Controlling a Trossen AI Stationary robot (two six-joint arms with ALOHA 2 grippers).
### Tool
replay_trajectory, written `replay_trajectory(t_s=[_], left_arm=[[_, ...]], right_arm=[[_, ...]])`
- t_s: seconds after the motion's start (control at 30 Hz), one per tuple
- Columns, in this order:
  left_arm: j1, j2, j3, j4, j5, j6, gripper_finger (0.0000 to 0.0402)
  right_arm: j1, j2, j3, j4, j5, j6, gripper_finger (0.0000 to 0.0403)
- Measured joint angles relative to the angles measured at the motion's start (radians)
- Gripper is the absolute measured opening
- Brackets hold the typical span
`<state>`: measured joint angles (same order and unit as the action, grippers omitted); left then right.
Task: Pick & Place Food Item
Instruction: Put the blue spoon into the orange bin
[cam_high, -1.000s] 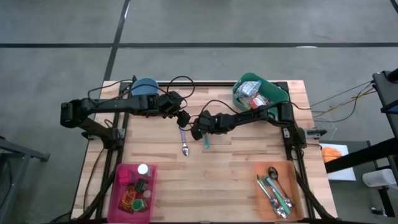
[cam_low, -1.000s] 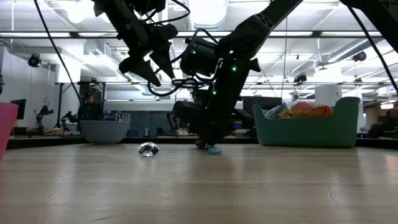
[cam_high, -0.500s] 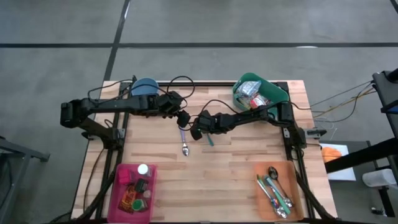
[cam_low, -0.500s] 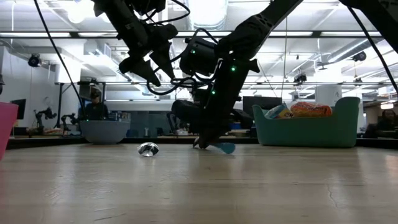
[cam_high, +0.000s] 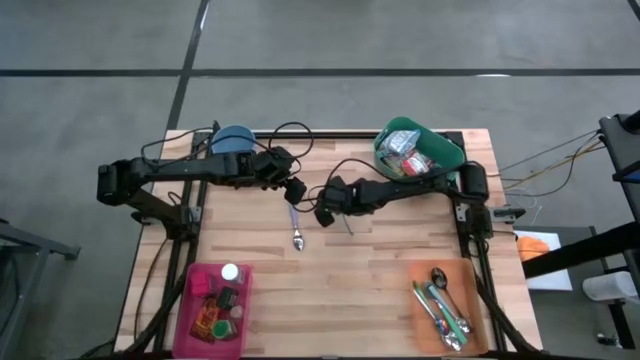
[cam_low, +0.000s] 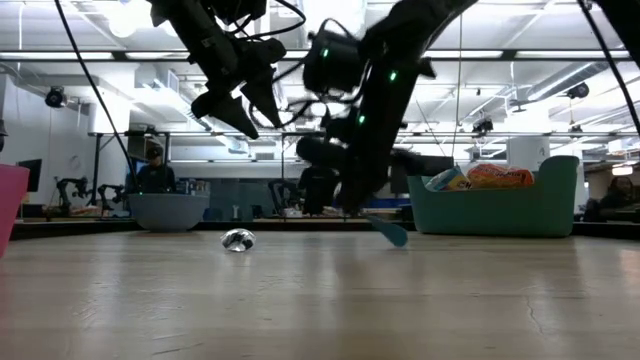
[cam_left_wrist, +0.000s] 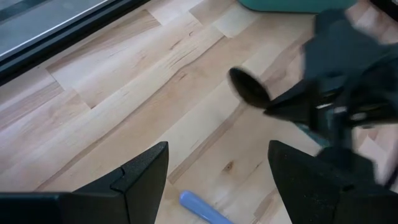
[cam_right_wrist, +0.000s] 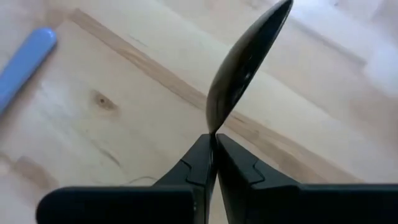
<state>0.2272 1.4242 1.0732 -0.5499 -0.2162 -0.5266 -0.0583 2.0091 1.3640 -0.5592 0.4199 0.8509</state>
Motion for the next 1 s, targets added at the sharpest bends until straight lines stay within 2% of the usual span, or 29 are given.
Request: replay_trajectory(t_s=[0.13,0.53,0.83,1.0], left_arm=[[0.0,0.0,0.0,0.0,0.0,0.0,0.0279],[0.0,0.0,0.0,0.0,0.0,0.0,0.0279],[0.0,0.0,0.0,0.0,0.0,0.001,0.0279],[0.0,0.0,0.0,0.0,0.0,0.003,0.0279]], right_arm=[[0.034,-0.066,0.0,-0.067,0.047,-0.005,0.0017],[0.165,-0.349,-0.07,-0.192,0.05,-0.038,0.0017],[0.323,-0.534,-0.111,-0.319,0.046,0.097,0.0017],[0.417,-0.6,-0.111,-0.423,0.043,0.231,0.0017]])
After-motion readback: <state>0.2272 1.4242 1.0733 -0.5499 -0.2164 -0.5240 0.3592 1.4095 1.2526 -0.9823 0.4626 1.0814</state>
